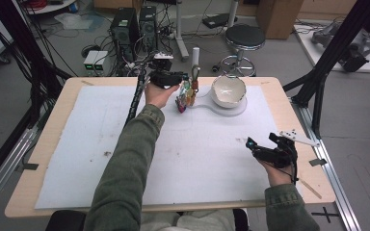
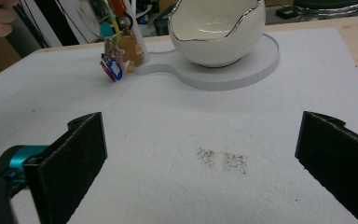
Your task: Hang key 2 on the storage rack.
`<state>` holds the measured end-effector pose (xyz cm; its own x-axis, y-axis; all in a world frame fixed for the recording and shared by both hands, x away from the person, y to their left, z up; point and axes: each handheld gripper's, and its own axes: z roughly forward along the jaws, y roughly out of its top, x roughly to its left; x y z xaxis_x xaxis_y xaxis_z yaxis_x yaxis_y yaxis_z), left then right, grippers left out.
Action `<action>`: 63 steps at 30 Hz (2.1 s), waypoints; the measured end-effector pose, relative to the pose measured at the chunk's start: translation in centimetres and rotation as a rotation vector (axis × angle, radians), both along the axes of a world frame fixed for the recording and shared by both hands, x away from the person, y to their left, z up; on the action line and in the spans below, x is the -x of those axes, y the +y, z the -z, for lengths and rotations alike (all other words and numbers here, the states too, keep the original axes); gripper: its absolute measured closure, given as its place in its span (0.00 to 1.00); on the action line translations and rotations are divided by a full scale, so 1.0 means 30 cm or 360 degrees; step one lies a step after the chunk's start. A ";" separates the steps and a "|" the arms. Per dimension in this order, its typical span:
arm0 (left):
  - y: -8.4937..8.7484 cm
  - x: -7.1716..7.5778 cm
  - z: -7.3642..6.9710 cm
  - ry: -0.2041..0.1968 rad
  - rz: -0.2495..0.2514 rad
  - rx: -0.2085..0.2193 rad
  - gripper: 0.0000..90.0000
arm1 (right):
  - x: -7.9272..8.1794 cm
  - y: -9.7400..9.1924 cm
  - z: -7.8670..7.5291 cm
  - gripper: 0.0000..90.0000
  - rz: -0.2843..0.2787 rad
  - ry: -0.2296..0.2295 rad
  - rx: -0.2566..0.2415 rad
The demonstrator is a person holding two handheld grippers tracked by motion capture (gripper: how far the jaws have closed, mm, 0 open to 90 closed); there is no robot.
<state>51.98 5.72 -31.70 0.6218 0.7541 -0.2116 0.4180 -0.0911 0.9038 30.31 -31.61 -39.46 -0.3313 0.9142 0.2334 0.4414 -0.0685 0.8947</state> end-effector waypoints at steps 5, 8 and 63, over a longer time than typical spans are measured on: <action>0.020 0.001 -0.012 0.0021 -0.0005 0.0052 0.46 | -0.002 0.002 0.003 0.01 -0.0002 0.0006 0.0004; 0.031 0.005 -0.014 0.0020 -0.0027 0.0061 0.35 | -0.001 0.004 0.002 0.01 -0.0005 0.0010 0.0001; 0.443 0.290 0.061 -0.0038 -0.0331 0.0108 0.02 | -0.026 0.008 0.039 0.01 0.0015 0.0019 0.0086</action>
<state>43.29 19.01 -33.52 0.4600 0.8511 -0.2531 0.3996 0.0561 0.9150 31.08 -31.38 -40.61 -0.3198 0.9287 0.1877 0.4518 -0.0246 0.8918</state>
